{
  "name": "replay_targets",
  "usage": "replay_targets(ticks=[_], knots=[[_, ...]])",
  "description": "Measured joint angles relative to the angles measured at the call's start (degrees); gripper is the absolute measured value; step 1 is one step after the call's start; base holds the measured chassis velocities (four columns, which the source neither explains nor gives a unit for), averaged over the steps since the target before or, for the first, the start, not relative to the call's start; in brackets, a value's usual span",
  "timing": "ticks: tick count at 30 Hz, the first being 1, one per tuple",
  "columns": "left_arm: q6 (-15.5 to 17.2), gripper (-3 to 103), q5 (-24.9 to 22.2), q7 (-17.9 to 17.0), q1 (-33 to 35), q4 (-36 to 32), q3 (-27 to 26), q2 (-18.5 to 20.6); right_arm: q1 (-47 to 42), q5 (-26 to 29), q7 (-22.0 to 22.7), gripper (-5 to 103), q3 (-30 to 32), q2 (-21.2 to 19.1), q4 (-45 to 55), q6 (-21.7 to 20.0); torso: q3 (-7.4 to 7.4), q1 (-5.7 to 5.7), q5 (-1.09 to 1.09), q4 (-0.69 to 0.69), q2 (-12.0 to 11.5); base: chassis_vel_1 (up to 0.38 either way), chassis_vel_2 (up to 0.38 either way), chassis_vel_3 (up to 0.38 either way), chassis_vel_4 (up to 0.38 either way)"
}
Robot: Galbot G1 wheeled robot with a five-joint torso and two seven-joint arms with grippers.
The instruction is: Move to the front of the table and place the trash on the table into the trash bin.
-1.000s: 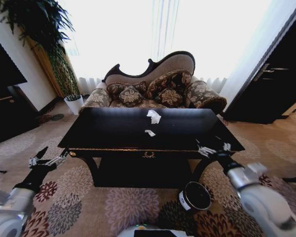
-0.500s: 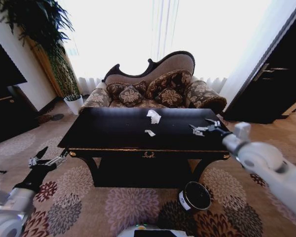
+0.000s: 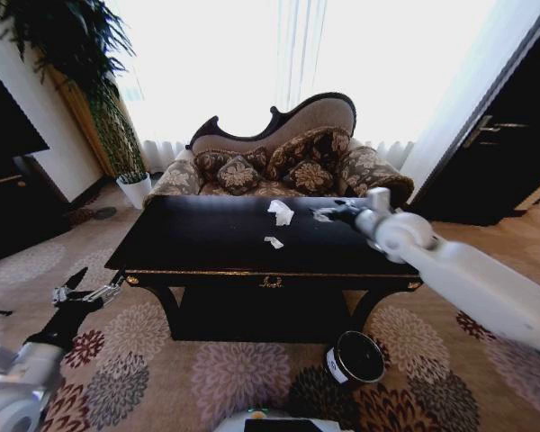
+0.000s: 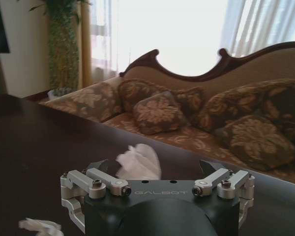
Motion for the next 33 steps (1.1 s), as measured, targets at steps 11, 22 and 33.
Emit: replay_targets(ticks=[11,22,33], knots=[[0.00,100,0.00,0.01,0.00,0.00,0.00,0.00,13.93,-1.30,0.42,100,-15.74,12.09,-12.33,-0.37,0.00,0.00,0.00,0.00,0.00,0.000,0.000,0.000,0.000],[0.00,100,0.00,0.01,0.00,0.00,0.00,0.00,15.27,-1.10,2.45,100,-17.54,18.38,-21.95,0.30,0.00,-0.01,0.02,-0.02,0.00,0.000,0.000,0.000,0.000],[0.00,100,0.00,0.01,0.00,0.00,0.00,0.00,13.76,7.49,9.44,100,-16.13,20.91,-25.37,-4.28,-0.01,-0.01,0.02,-0.02,0.00,0.000,0.000,0.000,0.000]])
